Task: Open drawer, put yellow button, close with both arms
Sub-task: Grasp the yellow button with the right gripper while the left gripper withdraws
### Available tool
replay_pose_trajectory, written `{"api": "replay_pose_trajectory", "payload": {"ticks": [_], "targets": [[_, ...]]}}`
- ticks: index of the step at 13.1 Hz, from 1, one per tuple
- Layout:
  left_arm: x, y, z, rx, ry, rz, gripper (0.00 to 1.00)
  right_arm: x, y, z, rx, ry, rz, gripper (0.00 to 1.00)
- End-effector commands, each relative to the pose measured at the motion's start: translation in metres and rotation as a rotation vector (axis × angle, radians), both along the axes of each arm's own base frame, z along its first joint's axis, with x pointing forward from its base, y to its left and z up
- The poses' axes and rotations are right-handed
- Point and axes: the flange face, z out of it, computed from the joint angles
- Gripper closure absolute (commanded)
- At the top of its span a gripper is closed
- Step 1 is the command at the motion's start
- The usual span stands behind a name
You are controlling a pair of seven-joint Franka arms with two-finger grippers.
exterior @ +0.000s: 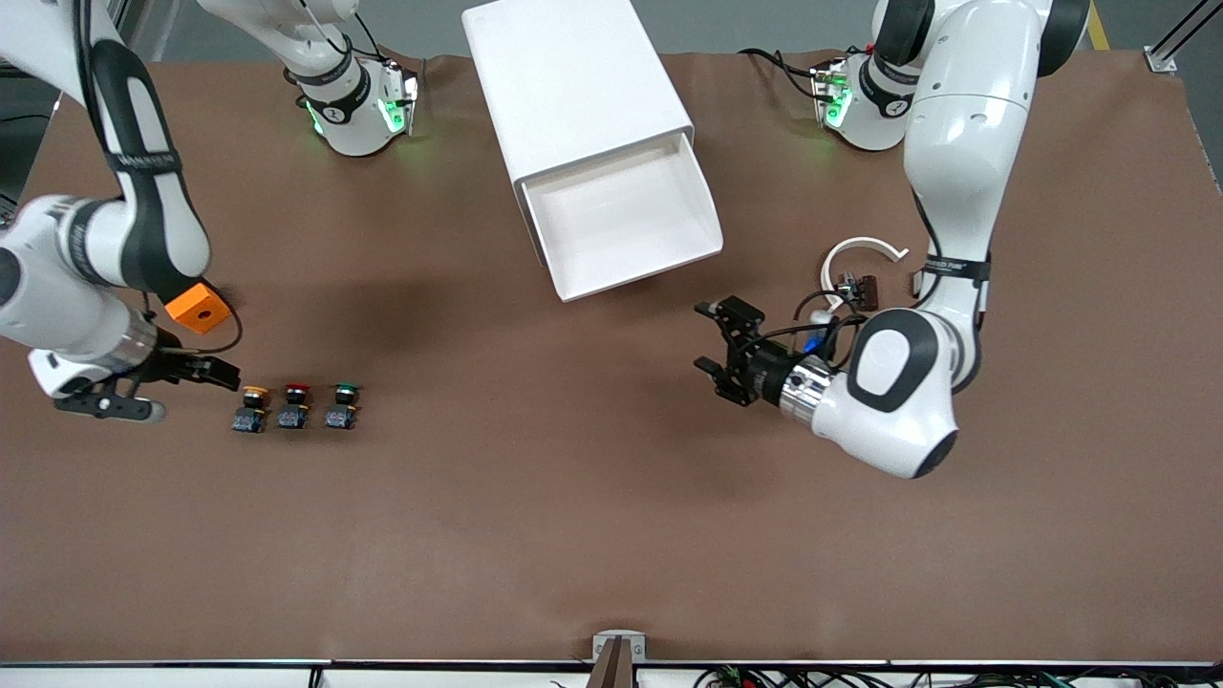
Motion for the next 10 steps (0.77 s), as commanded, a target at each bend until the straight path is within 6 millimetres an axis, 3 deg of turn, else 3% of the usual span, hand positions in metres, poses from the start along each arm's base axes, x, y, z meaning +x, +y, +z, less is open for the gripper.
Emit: {"api": "replay_pose_trajectory", "payload": {"ticks": [1, 4, 7, 10], "targets": [[0.008, 0.016, 0.020, -0.006, -0.144, -0.085, 0.00, 0.008, -0.018, -0.051, 0.004, -0.032, -0.042, 0.00], [0.012, 0.029, 0.042, -0.010, -0.262, -0.150, 0.00, 0.010, -0.025, -0.083, -0.001, -0.054, -0.073, 0.00], [0.019, 0.067, 0.069, 0.044, -0.441, -0.296, 0.00, 0.010, -0.024, -0.094, 0.010, -0.046, -0.119, 0.00], [0.022, 0.091, 0.096, 0.131, -0.625, -0.527, 0.00, 0.011, -0.025, -0.107, 0.011, -0.032, -0.120, 0.00]]}}
